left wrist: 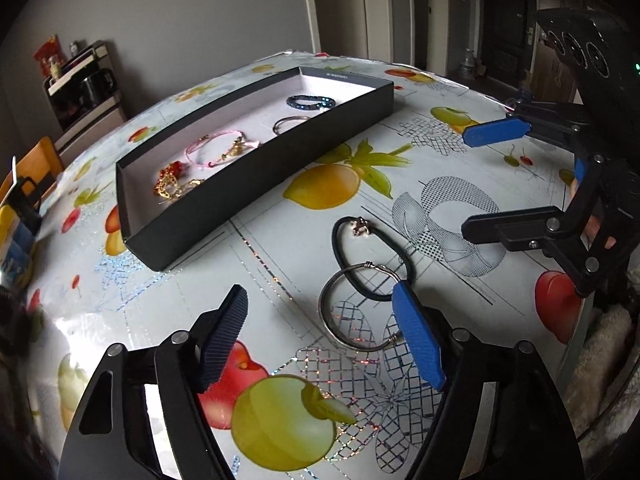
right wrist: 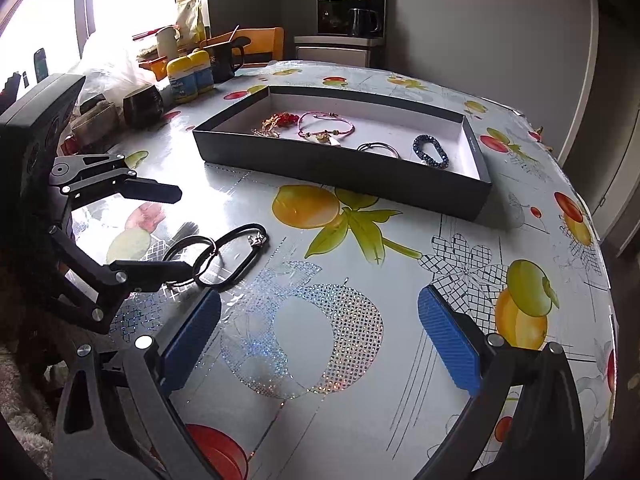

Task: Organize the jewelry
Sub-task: 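Grasp the silver hoop bangle with the left tool while the right tool grasps the black charm bracelet, then carry the silver hoop bangle and black charm bracelet with both tools into the box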

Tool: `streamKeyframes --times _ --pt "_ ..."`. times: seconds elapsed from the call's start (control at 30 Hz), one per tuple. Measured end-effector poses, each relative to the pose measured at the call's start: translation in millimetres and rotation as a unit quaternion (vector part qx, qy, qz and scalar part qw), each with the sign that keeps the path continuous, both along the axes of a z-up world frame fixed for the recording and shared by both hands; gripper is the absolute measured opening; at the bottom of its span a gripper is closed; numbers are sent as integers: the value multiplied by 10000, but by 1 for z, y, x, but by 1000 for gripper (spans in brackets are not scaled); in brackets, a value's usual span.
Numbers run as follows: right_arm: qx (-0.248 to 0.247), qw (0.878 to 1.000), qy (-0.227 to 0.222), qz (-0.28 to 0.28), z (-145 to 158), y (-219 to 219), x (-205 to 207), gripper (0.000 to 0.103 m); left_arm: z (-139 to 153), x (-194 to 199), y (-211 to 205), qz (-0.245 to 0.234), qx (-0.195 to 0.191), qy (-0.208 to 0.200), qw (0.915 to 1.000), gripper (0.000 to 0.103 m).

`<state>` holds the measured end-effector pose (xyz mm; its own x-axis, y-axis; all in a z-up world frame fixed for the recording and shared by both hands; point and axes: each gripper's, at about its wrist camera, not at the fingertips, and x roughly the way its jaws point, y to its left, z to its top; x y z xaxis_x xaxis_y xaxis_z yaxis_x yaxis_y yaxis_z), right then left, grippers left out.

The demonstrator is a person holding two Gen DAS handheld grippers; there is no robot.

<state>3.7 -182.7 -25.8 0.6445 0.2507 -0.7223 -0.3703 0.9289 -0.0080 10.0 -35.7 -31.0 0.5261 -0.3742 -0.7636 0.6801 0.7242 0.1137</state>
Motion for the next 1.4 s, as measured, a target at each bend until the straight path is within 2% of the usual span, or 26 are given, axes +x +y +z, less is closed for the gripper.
streamKeyframes --times 0.27,0.43,0.47,0.5,0.53,0.63,0.73,0.83,0.9,1.17,1.3,1.4 --pt "-1 10000 -23 3 2 0 -2 97 9 -10 1 -291 -245 119 9992 78" --pt "-4 10000 -2 -39 2 -1 -2 97 -2 -11 -9 -387 -34 213 9990 77" --pt "14 10000 17 -48 1 -2 -1 97 -3 -11 -9 -424 -60 238 9988 70" --pt "36 10000 38 -45 1 -2 -1 97 -2 -11 -9 -470 -139 299 9984 54" --pt "57 10000 61 -36 1 -2 -1 97 -2 -10 -8 -485 -182 342 9981 50" --pt "147 9998 138 -16 1 1 1 97 -1 -10 -4 -339 -95 210 9992 50" --pt "299 9994 164 13 5 6 3 97 3 -9 5 -224 -170 160 9995 50" --pt "289 9994 195 65 7 16 8 88 9 -7 12 -113 -208 77 9997 50" --pt "235 9995 202 57 8 22 13 76 11 -5 16 -20 -198 21 9998 50" --pt "-212 9989 375 194 -5 51 32 42 12 4 31 203 -244 -36 9995 50" --pt "-338 9983 445 150 -11 58 41 31 11 5 34 219 -304 -18 9993 50" --pt "-363 9982 450 156 -13 60 45 27 11 4 37 224 -351 -10 9991 50"
